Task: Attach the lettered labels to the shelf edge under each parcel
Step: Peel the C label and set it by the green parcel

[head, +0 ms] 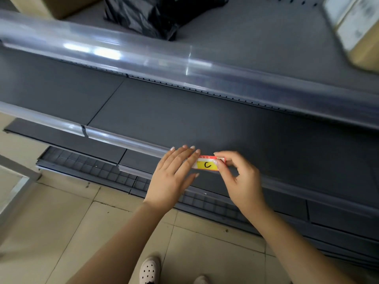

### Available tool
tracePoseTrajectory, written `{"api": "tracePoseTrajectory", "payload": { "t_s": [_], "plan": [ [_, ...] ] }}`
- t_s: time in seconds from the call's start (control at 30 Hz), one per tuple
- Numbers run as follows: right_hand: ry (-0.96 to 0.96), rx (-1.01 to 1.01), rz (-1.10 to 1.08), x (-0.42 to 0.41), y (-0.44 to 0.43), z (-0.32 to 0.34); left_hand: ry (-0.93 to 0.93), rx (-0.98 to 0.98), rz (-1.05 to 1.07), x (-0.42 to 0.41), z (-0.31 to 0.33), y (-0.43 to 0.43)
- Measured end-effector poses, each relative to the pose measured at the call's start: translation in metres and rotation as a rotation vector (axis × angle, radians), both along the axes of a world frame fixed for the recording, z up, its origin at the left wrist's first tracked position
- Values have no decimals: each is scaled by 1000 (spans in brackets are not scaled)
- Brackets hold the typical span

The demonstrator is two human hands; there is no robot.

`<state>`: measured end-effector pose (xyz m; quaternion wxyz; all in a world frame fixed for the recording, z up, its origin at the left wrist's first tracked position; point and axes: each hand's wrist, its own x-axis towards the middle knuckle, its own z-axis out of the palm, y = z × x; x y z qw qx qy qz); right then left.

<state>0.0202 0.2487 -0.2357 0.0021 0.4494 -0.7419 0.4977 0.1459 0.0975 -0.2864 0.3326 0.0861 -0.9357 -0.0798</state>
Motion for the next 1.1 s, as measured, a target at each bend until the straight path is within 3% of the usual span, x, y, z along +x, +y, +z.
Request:
{"api": "tracePoseTrajectory", "payload": {
  "t_s": [0.13,0.27,0.37,0.47,0.63,1.1],
  "plan": [
    [-126,3,18,14,4,28,68,2,-8,16,29,5],
    [-109,20,89,27,2,53,84,-12,-7,35,54,4],
    [-2,97,185,36,-6,75,95,-38,15,54,77,-5],
    [229,217,244,47,-18,96,101,-84,24,75,102,-20],
    [478,217,279,85,-51,135,111,-107,22,125,136,-55],
    [557,80,293,256,-206,198,163,-248,51,306,218,-211]
  ]
}}
